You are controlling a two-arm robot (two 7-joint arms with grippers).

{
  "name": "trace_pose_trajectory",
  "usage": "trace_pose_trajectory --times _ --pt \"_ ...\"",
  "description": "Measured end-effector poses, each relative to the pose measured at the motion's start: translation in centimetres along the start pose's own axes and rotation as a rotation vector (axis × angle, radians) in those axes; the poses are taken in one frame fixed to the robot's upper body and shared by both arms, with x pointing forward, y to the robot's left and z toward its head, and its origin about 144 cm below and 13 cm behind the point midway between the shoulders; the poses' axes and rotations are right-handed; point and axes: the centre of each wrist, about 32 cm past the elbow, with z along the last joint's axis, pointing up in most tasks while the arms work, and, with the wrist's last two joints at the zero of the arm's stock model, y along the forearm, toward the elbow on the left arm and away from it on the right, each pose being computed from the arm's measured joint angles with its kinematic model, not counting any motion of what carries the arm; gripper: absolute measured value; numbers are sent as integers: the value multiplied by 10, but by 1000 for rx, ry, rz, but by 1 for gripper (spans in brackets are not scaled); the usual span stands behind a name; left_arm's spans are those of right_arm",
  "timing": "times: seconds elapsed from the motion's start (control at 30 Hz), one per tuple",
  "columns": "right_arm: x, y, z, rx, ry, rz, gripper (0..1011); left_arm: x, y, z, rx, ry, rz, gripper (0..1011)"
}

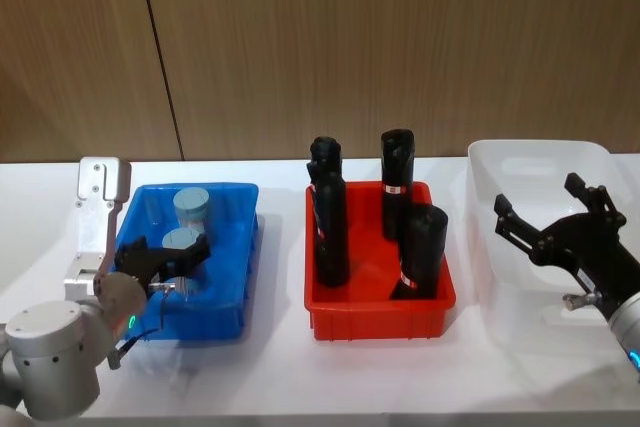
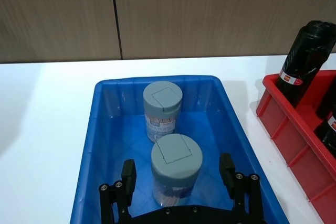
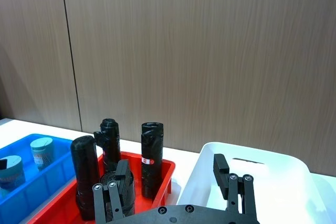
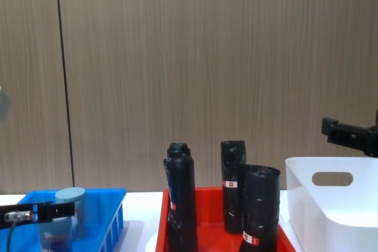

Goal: Pick the cotton swabs from the blue box and place them into the white box.

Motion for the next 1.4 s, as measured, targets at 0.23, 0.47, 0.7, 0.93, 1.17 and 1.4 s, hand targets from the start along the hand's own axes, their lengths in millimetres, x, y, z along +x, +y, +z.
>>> trace_pose_trajectory --times 0.23,0.47,0.7,0.93,1.17,1.4 --pt "0 0 0 0 0 0 1001 3 -12 2 25 0 -12 1003" --pt "0 0 0 0 0 0 1001 3 -22 5 55 -11 -26 1003" --pt "0 0 0 0 0 0 1001 2 -30 8 83 -30 -34 1003" --pt "0 0 0 0 0 0 1002 -1 -36 11 108 -50 -33 1003" --pt "0 0 0 0 0 0 1001 -3 -37 13 131 -64 -19 882" --pt "0 0 0 0 0 0 1002 -5 -36 16 142 -77 0 681"
